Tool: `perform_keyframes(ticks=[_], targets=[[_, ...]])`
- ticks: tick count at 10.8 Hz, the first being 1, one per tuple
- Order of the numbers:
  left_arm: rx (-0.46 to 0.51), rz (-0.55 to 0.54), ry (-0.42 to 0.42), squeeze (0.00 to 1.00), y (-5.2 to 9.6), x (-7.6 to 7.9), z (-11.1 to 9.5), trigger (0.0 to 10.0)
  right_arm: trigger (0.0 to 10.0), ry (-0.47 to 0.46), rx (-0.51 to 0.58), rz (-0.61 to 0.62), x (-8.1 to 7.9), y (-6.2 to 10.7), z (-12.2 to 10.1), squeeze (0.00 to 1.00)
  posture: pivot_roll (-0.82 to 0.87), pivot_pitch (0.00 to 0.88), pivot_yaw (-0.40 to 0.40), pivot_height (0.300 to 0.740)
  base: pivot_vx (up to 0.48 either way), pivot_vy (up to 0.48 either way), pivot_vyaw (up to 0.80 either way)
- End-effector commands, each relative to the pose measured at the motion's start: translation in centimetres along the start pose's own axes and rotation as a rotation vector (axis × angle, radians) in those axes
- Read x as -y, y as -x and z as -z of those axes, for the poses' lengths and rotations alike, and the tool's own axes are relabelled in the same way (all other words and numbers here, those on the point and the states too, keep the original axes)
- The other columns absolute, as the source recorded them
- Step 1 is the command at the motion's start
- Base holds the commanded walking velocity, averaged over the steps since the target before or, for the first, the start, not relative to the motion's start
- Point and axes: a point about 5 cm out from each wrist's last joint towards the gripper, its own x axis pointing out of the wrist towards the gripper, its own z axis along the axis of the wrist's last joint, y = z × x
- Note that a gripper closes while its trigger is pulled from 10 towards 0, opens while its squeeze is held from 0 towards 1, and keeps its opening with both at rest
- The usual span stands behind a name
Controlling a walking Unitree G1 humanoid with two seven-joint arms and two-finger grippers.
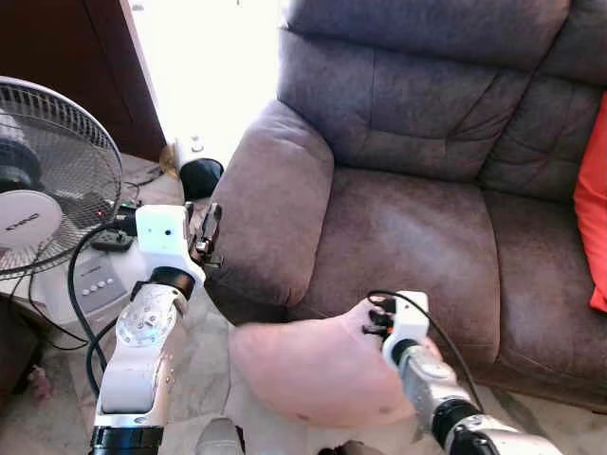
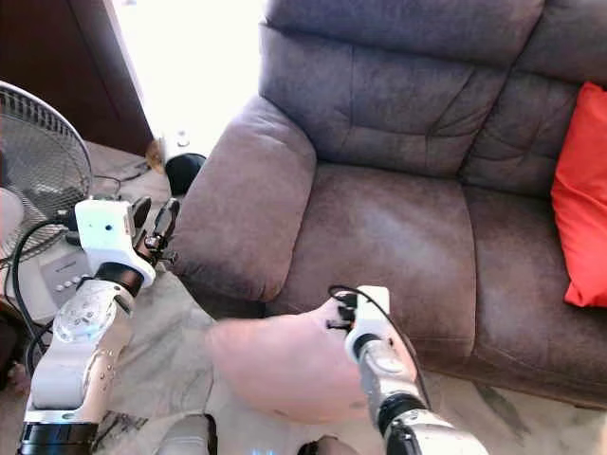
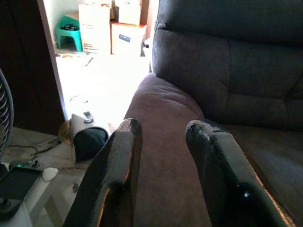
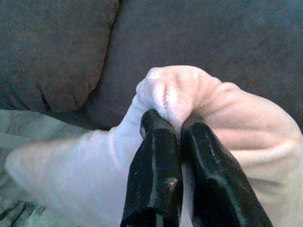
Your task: Move the pillow to the sofa from floor
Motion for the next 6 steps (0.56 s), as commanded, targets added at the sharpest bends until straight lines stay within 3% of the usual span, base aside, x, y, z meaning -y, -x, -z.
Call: perform_keyframes(ticks=[1, 4, 5, 6], targets=[[0.006, 0.010, 0.009, 0.00, -0.1, 0.0, 0.1, 10.0, 10.0, -0.006, 0.167, 0.024, 0.8, -0.3, -3.5, 0.00, 0.22, 0.064, -0.087, 0.740, 0.000, 0.000, 0.00], [0.005, 0.027, 0.016, 0.00, -0.7, 0.2, 0.5, 10.0, 10.0, -0.015, 0.310, 0.035, 1.5, 0.0, -6.1, 0.00, 0.19, 0.032, -0.075, 0.740, 0.000, 0.000, 0.00], [0.001, 0.034, 0.020, 0.00, -0.8, 0.3, 0.8, 10.0, 10.0, -0.011, 0.414, 0.033, 1.6, 0.2, -8.4, 0.00, 0.18, 0.022, -0.074, 0.740, 0.000, 0.000, 0.00], [-0.008, 0.033, 0.030, 0.00, -0.8, 0.4, 0.9, 10.0, 10.0, -0.008, 0.454, 0.034, 1.6, 0.3, -9.4, 0.00, 0.18, 0.020, -0.074, 0.740, 0.000, 0.000, 0.00]])
